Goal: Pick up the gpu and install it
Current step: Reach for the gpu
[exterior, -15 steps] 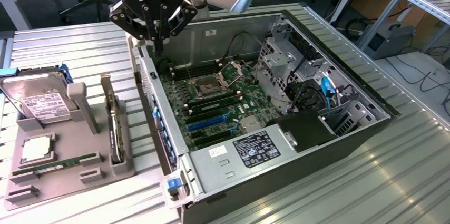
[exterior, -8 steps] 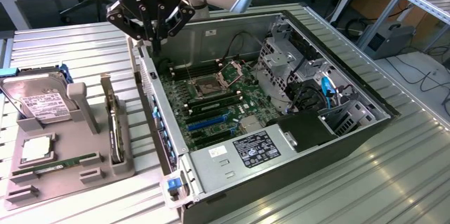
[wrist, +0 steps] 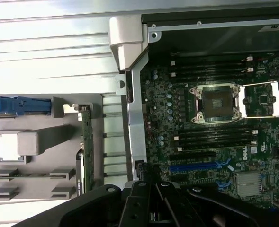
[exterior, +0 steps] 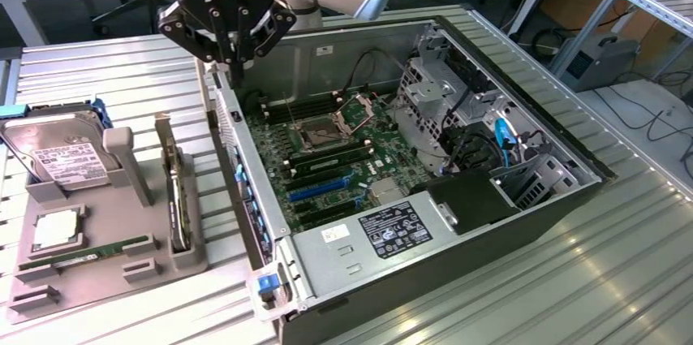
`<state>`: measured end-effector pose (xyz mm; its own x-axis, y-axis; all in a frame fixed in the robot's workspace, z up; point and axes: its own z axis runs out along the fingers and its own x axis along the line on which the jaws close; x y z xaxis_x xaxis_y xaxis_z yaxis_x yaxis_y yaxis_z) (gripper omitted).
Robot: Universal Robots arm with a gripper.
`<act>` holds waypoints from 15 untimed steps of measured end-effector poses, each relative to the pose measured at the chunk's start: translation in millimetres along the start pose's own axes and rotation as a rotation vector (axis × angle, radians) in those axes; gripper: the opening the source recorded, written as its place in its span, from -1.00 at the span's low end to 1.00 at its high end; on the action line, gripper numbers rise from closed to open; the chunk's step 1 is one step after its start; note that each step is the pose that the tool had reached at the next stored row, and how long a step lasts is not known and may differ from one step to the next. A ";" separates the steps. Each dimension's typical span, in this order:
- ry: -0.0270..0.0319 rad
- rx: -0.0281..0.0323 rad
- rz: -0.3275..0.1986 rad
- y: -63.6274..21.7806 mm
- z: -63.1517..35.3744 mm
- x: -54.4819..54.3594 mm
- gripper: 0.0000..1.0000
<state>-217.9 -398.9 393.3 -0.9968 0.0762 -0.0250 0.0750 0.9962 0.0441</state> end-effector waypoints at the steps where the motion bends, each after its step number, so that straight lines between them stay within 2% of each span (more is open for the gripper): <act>1: 0.0001 0.0001 0.000 -0.1 0.0 0.6 -0.79; 15: 0.0000 0.0001 0.000 -0.6 -0.3 8.3 -0.79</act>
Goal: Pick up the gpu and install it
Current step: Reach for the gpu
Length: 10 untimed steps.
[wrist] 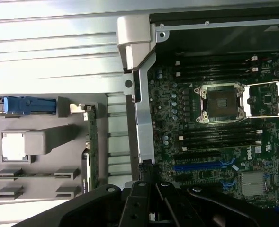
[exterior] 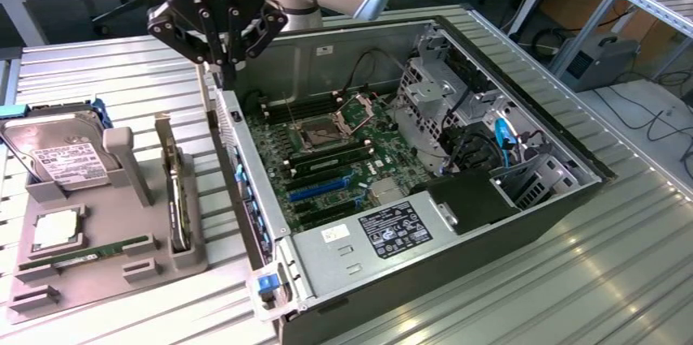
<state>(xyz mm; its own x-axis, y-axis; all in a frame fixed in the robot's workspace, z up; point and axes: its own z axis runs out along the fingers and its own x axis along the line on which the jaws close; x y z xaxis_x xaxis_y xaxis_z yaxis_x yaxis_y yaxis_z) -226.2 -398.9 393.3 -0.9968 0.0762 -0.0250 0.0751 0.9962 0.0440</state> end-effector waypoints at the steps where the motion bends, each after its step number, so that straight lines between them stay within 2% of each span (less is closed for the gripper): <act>1: 0.0000 0.0000 0.000 0.0 0.0 0.6 -0.79; 5: 0.0000 0.0000 0.000 -0.5 -0.2 6.8 -0.79; 10: 0.0000 0.0000 0.000 -0.7 -0.3 9.2 -0.79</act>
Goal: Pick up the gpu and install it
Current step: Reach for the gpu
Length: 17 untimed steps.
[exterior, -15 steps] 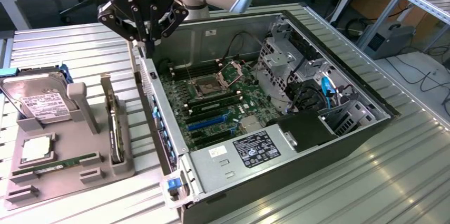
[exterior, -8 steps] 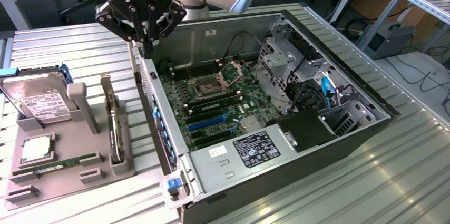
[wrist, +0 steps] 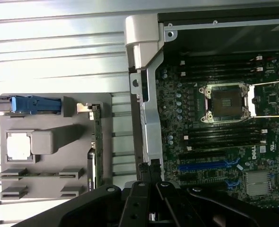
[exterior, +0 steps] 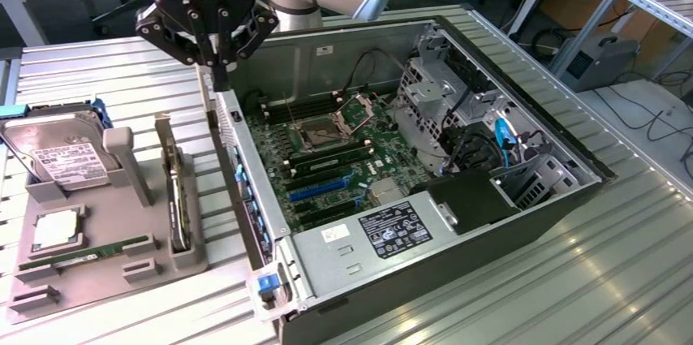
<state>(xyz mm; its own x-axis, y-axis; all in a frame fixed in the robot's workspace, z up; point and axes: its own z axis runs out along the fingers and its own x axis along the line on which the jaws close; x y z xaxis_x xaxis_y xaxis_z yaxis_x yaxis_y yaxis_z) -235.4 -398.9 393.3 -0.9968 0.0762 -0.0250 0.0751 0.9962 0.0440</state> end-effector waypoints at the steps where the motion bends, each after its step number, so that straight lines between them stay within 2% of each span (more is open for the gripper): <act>1: 0.0000 0.0000 0.000 -0.1 0.0 0.7 -0.79; 17: 0.0000 0.0001 0.000 -0.7 -0.3 9.2 -0.79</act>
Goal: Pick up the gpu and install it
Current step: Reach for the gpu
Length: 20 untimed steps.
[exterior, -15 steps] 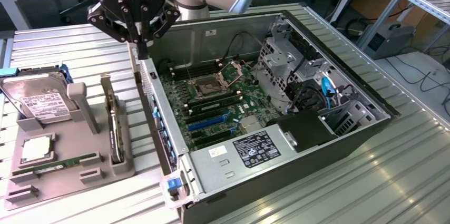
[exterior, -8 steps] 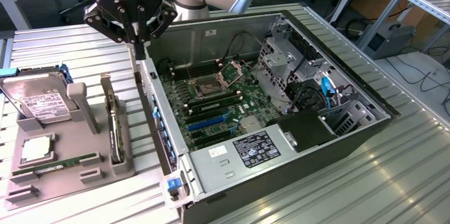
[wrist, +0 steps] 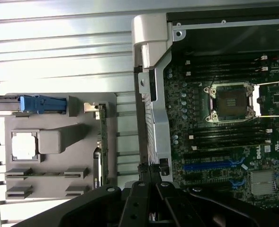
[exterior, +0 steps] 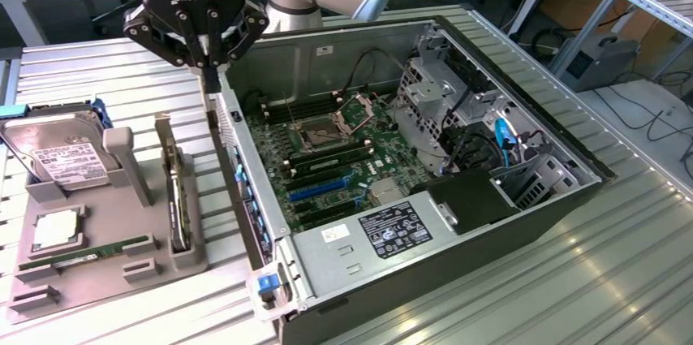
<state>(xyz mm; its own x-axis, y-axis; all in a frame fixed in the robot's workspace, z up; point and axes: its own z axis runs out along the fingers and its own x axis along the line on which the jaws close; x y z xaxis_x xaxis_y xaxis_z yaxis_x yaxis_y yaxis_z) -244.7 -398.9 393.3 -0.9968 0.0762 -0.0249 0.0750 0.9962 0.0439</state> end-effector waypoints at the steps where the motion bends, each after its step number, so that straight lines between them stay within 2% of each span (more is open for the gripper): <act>1: 0.0000 0.0000 0.000 0.0 0.0 0.4 -0.79; 20: 0.0000 0.0001 0.000 -0.6 -0.2 7.8 -0.79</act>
<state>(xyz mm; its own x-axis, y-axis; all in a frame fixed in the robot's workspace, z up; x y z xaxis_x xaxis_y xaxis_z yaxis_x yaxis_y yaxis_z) -252.5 -398.9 393.3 -0.9968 0.0762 -0.0250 0.0751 0.9962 0.0438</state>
